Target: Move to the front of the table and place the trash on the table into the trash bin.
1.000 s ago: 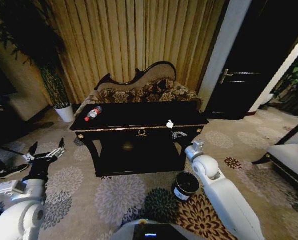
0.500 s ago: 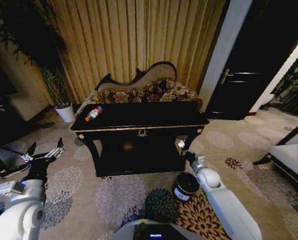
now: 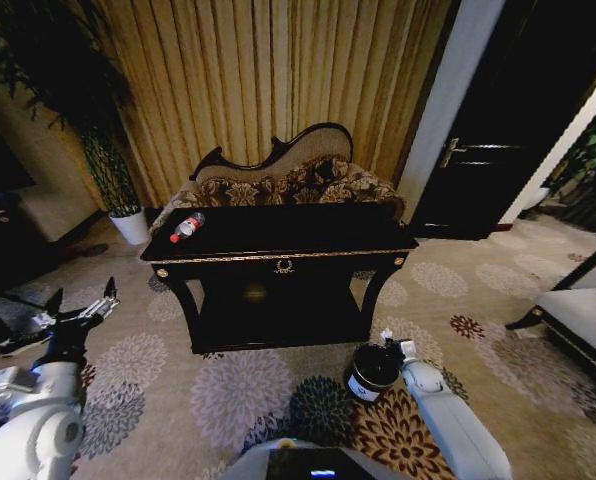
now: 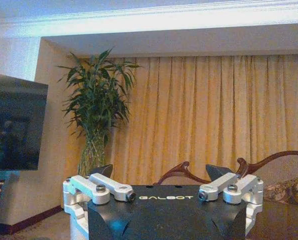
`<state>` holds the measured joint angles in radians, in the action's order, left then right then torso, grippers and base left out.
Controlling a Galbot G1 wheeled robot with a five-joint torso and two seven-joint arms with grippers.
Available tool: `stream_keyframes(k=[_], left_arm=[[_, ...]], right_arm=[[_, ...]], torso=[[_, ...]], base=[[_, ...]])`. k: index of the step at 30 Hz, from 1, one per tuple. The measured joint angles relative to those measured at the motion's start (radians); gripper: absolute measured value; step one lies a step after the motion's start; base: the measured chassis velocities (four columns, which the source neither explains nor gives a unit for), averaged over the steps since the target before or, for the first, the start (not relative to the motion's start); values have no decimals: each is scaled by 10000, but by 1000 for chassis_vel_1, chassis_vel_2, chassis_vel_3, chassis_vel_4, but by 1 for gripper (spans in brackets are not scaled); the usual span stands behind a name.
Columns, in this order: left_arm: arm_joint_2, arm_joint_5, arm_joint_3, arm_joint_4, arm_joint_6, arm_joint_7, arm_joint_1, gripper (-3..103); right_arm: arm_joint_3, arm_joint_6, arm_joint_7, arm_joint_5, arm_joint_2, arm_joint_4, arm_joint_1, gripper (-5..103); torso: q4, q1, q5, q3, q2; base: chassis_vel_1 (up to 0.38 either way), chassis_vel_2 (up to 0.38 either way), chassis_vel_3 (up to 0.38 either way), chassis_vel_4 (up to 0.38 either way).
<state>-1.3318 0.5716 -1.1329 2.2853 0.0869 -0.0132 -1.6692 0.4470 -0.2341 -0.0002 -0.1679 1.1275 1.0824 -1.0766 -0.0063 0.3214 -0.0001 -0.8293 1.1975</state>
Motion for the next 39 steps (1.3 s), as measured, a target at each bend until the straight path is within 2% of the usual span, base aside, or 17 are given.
stream_keyframes(k=[2, 10, 11, 12, 17, 18, 20, 22, 25, 26, 28, 29, 31, 32, 34, 38, 39], left_arm=[[40, 4, -60, -1, -46, -1, -26, 100], [70, 26, -85, 15, -94, -8, -38, 100], [64, 18, -48, 34, -94, -21, -29, 100], [64, 18, -48, 34, -94, -21, -29, 100], [58, -29, -12, 83, -91, -92, -27, 100], [58, -29, -12, 83, -91, -92, -27, 100], [72, -35, -54, 85, -91, -97, -46, 100], [72, -38, -66, 85, -91, -97, -54, 100], [68, -51, -100, 89, -107, -97, -89, 100], [68, -51, -100, 89, -107, -97, -89, 100], [53, -63, -99, 90, -117, -97, -86, 100], [53, -63, -99, 90, -117, -97, -86, 100], [38, -79, -65, 96, -115, -98, -52, 100], [38, -79, -65, 96, -115, -98, -52, 100], [40, -179, -6, 124, -89, -94, -11, 100], [59, -225, 15, 154, -66, -83, 1, 100], [73, -241, 31, 159, -48, -83, 1, 100]], right_arm=[[141, 9, 2, 498, 24, -569, 175, 0], [531, 76, 1, 1106, 18, -597, -126, -1], [617, 67, 2, 1205, 32, -452, -201, 10], [617, 67, 2, 1205, 32, -452, -201, 10], [654, 53, 2, 1273, 137, 18, -386, 31], [654, 53, 2, 1273, 137, 18, -386, 31], [605, 56, 1, 1389, 245, 81, -370, 42], [589, 57, 2, 1388, 269, 92, -355, 42], [488, 67, 1, 1283, 364, 192, -305, 58], [488, 67, 1, 1283, 364, 192, -305, 58], [455, 110, 2, 922, 423, 508, -282, 69], [455, 110, 2, 922, 423, 508, -282, 69], [482, 129, 2, -68, 449, 1493, -397, 80], [482, 129, 2, -68, 449, 1493, -397, 80], [633, 309, 4, -804, 462, 2889, -565, 95], [811, 375, 4, -1157, 441, 4242, -847, 99], [924, 342, 5, -1249, 423, 5160, -1075, 100]], torso=[[-2, 0, -1, 0, 0], [-6, 0, 1, 0, 0], [-7, 0, -3, 0, 0], [-7, 0, -3, 0, 0], [-3, 1, -2, 0, 0], [-3, 1, -2, 0, 0], [-3, 0, 0, 0, 0], [-3, 0, 0, 0, 0], [-3, 0, 0, 0, 0], [-3, 0, 0, 0, 0], [-4, 0, 1, 0, 0], [-4, 0, 1, 0, 0], [-3, 0, 1, 0, 0], [-3, 0, 1, 0, 0], [1, 0, -2, 0, -1], [-1, 1, -1, -1, -1], [-1, 1, -6, 0, 0]], base=[[0, 0, 0, 0], [0, 0, 0, 0], [0, 0, 0, 0], [0, 0, 0, 0], [0, 0, 0, 0], [0, 0, 0, 0], [0, 0, 0, 0], [0, 0, 0, 0], [0, 0, 0, 0], [0, 0, 0, 0], [0, 0, 0, 0], [0, 0, 0, 0], [0, 0, 0, 0], [0, 0, 0, 0], [0, 0, 0, 0], [0, 0, 0, 0], [0, 0, 0, 0]])
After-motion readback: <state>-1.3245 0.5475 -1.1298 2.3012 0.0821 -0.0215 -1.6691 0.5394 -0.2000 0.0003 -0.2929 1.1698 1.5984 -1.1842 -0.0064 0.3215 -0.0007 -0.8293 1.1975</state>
